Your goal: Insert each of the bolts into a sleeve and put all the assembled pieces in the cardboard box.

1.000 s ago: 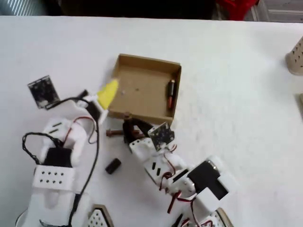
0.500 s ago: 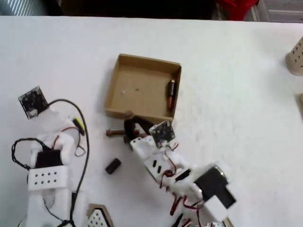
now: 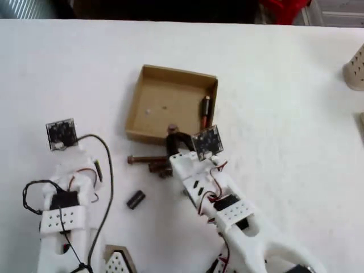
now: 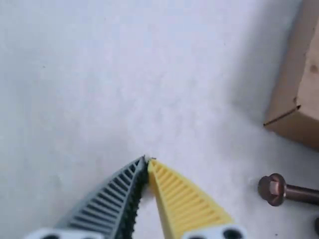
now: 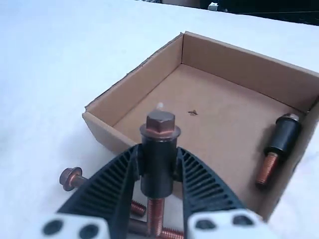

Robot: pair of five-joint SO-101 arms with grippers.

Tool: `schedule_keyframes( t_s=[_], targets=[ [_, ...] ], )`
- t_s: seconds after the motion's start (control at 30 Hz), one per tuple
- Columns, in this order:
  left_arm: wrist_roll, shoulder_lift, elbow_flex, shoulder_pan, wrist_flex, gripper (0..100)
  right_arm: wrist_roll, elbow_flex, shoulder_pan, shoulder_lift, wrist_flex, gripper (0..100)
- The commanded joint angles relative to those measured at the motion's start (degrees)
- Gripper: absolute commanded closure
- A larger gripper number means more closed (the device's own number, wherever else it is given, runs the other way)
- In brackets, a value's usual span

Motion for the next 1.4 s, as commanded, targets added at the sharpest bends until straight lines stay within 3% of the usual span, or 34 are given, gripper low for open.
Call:
schedule_keyframes(
  t_s=[0.0,0.2,0.3,0.67,0.93,1.37],
  targets=[
    [-0.70,-0.57,-0.26,-0.40,-1.93,98,0.88,-5.54,2.77,-9.19,15.96,98.1],
    [-0.70,-0.57,-0.26,-0.40,-1.85,98,1.05,-20.40,5.67,-9.89,39.96,98.1],
    [-0.70,-0.57,-0.26,-0.40,-1.85,98,1.05,-27.25,5.67,-6.73,45.41,98.1],
    [-0.70,-0.57,-0.26,-0.40,-1.85,98,0.62,-44.22,5.85,9.01,46.20,98.1],
    [-0.70,-0.57,-0.26,-0.40,-1.85,98,0.88,-59.43,11.03,26.33,46.46,98.1],
    [-0.70,-0.57,-0.26,-0.40,-1.93,98,0.97,-82.29,12.26,50.95,59.38,98.1]
  ],
)
